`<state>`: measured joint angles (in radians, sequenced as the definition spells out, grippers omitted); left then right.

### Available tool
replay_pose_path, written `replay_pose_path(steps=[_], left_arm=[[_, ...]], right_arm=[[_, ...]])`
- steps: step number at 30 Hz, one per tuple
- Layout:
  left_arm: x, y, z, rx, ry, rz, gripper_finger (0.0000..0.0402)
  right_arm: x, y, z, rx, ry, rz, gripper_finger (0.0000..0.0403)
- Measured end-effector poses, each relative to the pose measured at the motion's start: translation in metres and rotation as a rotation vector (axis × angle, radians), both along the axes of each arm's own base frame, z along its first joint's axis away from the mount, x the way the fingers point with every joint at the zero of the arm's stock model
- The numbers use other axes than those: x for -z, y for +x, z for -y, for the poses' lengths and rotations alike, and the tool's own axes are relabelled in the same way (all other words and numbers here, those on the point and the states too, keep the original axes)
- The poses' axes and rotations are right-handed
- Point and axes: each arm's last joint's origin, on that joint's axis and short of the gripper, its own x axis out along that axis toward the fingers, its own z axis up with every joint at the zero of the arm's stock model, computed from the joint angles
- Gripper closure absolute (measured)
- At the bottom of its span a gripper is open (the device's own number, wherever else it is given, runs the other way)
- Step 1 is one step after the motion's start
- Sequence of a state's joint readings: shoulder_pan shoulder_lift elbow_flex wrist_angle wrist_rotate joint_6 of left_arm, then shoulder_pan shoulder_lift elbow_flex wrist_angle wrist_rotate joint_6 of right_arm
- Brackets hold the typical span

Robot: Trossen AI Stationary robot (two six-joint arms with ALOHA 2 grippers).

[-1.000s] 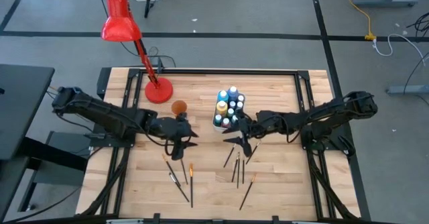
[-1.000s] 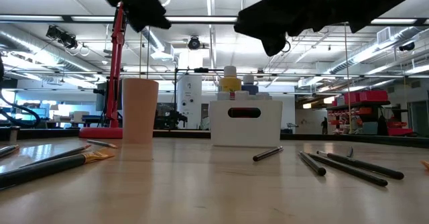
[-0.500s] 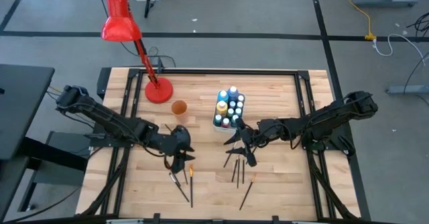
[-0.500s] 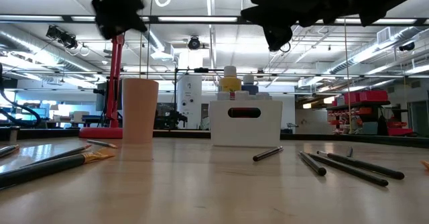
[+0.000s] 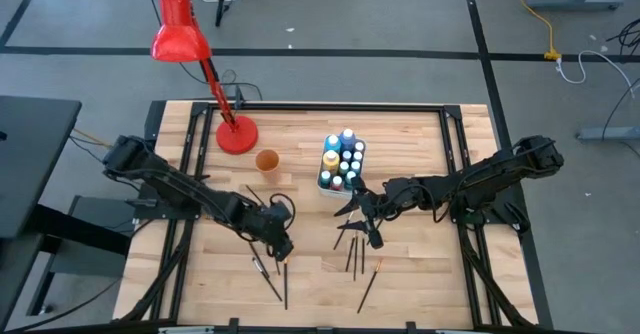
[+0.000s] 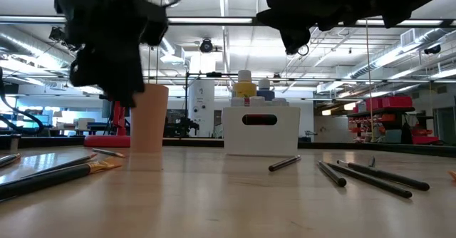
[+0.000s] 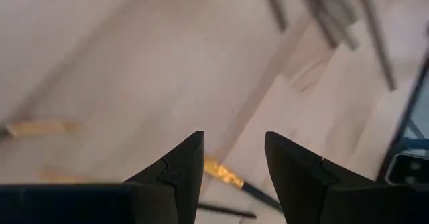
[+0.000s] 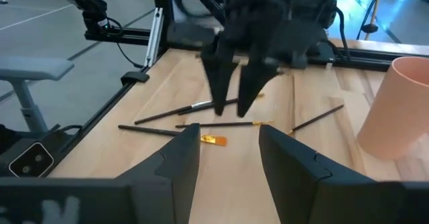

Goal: Pick & Place Paint Supplies
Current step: Put the yellow paint brush into the orange cup

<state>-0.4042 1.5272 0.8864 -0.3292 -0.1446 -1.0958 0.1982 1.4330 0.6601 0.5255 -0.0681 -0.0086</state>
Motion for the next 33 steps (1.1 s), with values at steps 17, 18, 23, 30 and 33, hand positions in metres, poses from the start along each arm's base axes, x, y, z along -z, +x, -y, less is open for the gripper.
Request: replay_pose_path(steps=[17, 18, 23, 30, 33], left_arm=[[0.034, 0.008, 0.005, -0.156, -0.112, -0.145, 0.0235], [0.036, 0.009, 0.005, -0.167, -0.124, -0.151, 0.0235], [0.048, 0.011, 0.008, -0.168, -0.153, -0.202, 0.0235], [0.055, 0.015, 0.011, -0.154, -0.175, -0.204, 0.0238], [0.055, 0.015, 0.010, -0.153, -0.157, -0.196, 0.0259]], right_arm=[[0.000, 0.000, 0.000, -0.001, -0.003, -0.001, 0.0246], [0.000, 0.000, 0.000, -0.001, -0.003, -0.002, 0.0246], [0.001, 0.000, 0.000, 0.000, -0.004, -0.007, 0.0246], [0.001, 0.000, 0.000, -0.001, -0.004, -0.013, 0.0246], [0.001, 0.000, 0.000, 0.000, -0.004, -0.012, 0.0246]])
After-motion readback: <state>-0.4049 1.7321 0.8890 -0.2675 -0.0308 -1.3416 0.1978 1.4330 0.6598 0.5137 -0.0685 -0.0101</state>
